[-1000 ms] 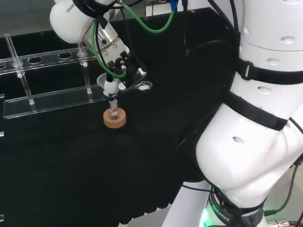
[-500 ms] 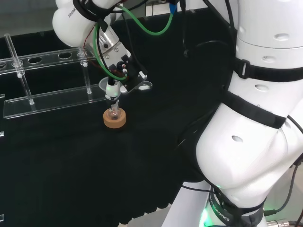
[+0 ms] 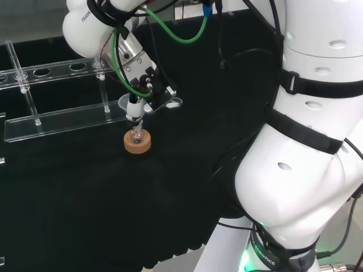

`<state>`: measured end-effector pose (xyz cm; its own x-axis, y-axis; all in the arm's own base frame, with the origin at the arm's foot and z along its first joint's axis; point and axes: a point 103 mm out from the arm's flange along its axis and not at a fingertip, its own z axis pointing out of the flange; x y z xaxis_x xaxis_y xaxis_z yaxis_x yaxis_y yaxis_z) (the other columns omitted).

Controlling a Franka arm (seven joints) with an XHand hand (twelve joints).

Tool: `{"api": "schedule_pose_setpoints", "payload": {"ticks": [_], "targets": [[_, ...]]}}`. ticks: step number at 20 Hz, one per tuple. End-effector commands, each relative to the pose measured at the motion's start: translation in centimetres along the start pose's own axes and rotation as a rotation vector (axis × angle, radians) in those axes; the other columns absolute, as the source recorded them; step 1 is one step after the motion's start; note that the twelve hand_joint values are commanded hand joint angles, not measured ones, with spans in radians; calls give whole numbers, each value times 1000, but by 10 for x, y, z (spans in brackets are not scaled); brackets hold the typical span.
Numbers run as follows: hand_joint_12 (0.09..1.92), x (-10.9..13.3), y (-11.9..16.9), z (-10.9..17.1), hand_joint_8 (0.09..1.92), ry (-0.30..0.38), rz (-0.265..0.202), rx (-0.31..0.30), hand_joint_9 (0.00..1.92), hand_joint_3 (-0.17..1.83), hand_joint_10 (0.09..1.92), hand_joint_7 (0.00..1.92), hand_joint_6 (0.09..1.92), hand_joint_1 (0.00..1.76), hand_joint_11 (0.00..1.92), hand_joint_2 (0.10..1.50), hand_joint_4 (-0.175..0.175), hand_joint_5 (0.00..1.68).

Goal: Place the funnel on the round-bottom flask.

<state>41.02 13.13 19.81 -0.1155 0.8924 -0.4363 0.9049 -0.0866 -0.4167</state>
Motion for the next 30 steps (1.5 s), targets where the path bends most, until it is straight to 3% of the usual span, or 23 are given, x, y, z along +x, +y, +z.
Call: {"api": "schedule_pose_setpoints", "payload": {"ticks": [1,18,30], "targets": [[1284,4,-1,0,740,-7,-3,2,927,480,467,738,772,745,613,741,-15,599],[1304,1,-2,-4,725,10,-8,12,730,484,534,395,535,718,558,704,-40,393],[1317,10,-4,-4,712,8,-10,17,691,478,566,367,439,710,531,697,-40,410]]}}
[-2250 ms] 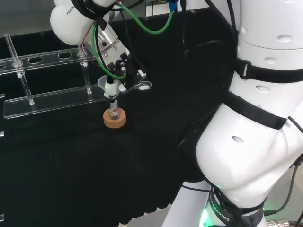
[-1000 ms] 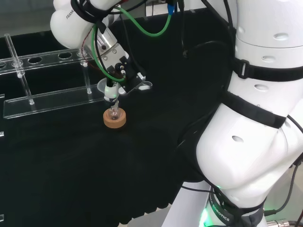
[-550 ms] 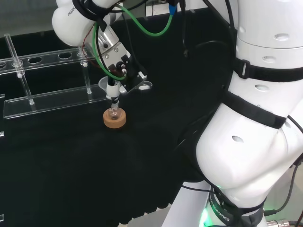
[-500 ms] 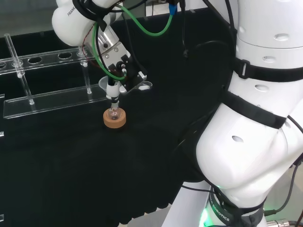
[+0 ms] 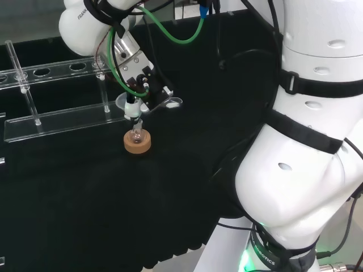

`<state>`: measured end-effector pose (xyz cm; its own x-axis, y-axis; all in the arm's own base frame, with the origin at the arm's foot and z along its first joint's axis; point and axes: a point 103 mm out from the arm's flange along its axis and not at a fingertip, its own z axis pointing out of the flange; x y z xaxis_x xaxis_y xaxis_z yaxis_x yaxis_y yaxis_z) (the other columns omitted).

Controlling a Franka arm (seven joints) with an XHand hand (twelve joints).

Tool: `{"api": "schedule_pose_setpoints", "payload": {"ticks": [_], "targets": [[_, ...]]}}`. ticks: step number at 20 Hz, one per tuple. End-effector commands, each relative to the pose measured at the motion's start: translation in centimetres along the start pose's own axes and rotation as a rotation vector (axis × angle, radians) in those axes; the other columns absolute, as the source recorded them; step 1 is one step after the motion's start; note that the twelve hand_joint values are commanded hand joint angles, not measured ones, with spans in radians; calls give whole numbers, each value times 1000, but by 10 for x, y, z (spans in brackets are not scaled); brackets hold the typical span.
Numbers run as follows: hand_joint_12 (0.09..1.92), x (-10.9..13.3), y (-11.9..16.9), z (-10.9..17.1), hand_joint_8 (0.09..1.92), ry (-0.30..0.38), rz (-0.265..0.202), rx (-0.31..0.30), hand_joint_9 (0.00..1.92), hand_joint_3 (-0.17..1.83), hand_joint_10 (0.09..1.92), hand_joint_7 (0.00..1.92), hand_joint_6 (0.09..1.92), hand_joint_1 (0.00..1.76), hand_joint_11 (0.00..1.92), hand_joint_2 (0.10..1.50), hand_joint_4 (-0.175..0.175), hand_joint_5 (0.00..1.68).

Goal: Place the funnel on the round-bottom flask.

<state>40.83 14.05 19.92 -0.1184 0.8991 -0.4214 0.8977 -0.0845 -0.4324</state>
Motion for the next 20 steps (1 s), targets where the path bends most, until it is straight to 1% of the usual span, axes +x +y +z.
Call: {"api": "schedule_pose_setpoints", "payload": {"ticks": [1,10,13,15,18,20], "targets": [[1317,3,-1,0,711,-3,-1,3,690,477,566,366,437,709,529,697,-40,410],[1322,7,1,3,706,4,-9,6,677,472,570,351,402,706,519,697,-42,413],[1323,12,0,1,706,-7,-4,9,672,471,571,348,390,705,517,697,-43,415],[1323,12,1,1,705,-5,-5,22,670,470,571,346,386,704,516,696,-43,415],[1334,8,1,5,701,5,1,33,596,460,603,236,254,684,497,682,-47,347],[1354,6,1,6,672,11,-4,33,487,437,637,109,132,660,463,659,-47,255]]}}
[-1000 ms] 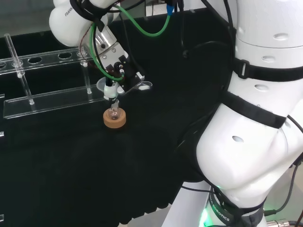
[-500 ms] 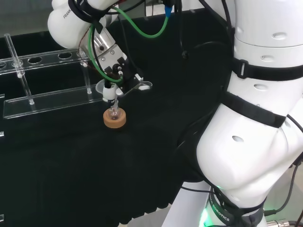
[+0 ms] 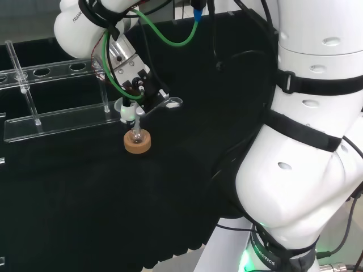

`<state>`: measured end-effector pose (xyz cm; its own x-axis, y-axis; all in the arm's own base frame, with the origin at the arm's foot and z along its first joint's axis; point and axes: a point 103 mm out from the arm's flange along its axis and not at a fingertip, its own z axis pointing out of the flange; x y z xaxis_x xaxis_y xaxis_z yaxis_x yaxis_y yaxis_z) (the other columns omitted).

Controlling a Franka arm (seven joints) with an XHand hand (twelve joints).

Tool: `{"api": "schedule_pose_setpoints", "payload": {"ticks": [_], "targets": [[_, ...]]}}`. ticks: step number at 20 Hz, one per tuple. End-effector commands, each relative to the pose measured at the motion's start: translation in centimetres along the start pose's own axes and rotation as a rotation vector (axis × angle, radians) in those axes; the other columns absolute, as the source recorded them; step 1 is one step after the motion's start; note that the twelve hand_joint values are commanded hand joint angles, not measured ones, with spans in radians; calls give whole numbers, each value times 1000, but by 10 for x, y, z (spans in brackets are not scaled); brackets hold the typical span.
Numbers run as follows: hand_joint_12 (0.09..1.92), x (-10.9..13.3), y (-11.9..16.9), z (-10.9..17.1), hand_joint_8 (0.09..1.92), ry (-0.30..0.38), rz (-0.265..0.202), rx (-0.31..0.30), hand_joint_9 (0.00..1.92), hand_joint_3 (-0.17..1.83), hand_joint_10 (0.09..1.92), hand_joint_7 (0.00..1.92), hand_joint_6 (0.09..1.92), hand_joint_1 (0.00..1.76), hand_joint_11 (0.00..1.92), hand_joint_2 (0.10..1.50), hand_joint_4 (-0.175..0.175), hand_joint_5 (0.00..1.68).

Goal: Place the funnel on the round-bottom flask.

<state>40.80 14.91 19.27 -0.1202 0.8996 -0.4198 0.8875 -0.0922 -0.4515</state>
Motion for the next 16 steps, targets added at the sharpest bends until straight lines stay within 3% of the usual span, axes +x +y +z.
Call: {"api": "schedule_pose_setpoints", "payload": {"ticks": [1,5,9,10,11,16], "targets": [[1365,-6,0,6,631,11,-4,22,425,420,657,59,87,648,443,649,-46,205],[1400,-9,-2,10,424,33,-18,13,283,365,710,2,87,615,379,637,-38,108],[1449,-15,-12,9,156,82,-39,-103,107,260,776,0,87,535,306,631,-29,20],[1455,-19,-16,6,139,100,-46,-156,97,240,792,12,87,520,299,634,-30,21],[1456,-22,-19,4,173,114,-54,-204,126,217,785,38,87,510,304,640,-34,47],[1426,-44,-28,0,526,206,-80,-304,293,142,717,53,87,496,346,676,-42,164]]}}
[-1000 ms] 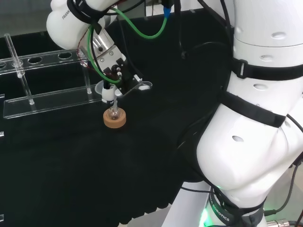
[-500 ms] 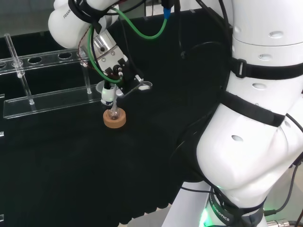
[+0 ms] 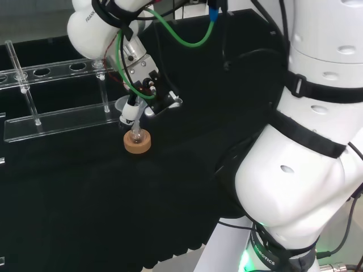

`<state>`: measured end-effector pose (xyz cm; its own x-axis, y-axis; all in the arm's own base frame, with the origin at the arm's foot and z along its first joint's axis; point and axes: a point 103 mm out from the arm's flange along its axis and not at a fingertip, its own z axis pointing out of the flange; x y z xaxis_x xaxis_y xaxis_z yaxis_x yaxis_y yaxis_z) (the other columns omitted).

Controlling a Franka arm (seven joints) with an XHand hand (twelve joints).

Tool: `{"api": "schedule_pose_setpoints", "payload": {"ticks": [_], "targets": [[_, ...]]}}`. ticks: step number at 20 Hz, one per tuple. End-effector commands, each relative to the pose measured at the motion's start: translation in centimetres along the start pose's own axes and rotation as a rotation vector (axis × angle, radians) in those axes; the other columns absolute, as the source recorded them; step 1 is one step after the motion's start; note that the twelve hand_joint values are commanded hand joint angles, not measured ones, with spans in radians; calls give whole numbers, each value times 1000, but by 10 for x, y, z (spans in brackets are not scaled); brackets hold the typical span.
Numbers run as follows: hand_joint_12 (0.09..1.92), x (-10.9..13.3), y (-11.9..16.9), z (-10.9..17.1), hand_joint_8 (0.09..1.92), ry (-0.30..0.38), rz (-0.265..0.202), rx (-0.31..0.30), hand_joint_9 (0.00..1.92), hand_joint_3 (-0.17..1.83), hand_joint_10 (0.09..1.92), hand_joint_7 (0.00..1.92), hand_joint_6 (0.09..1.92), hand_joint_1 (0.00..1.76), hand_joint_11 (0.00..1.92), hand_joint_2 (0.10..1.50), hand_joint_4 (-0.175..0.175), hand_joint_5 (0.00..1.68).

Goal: Place the funnel on the round-bottom flask.

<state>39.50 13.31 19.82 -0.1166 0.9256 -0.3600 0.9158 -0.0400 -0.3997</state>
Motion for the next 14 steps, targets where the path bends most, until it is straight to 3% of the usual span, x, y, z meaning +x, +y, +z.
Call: {"api": "schedule_pose_setpoints", "payload": {"ticks": [1,7,14], "targets": [[1422,-33,-17,-13,560,153,-56,-253,323,138,708,67,87,495,353,679,-42,191],[1383,-79,-23,-20,651,238,-43,-313,465,132,657,188,87,513,419,702,-43,350],[1369,-117,-16,-19,656,312,-20,-306,517,135,627,234,87,537,448,715,-42,401]]}}
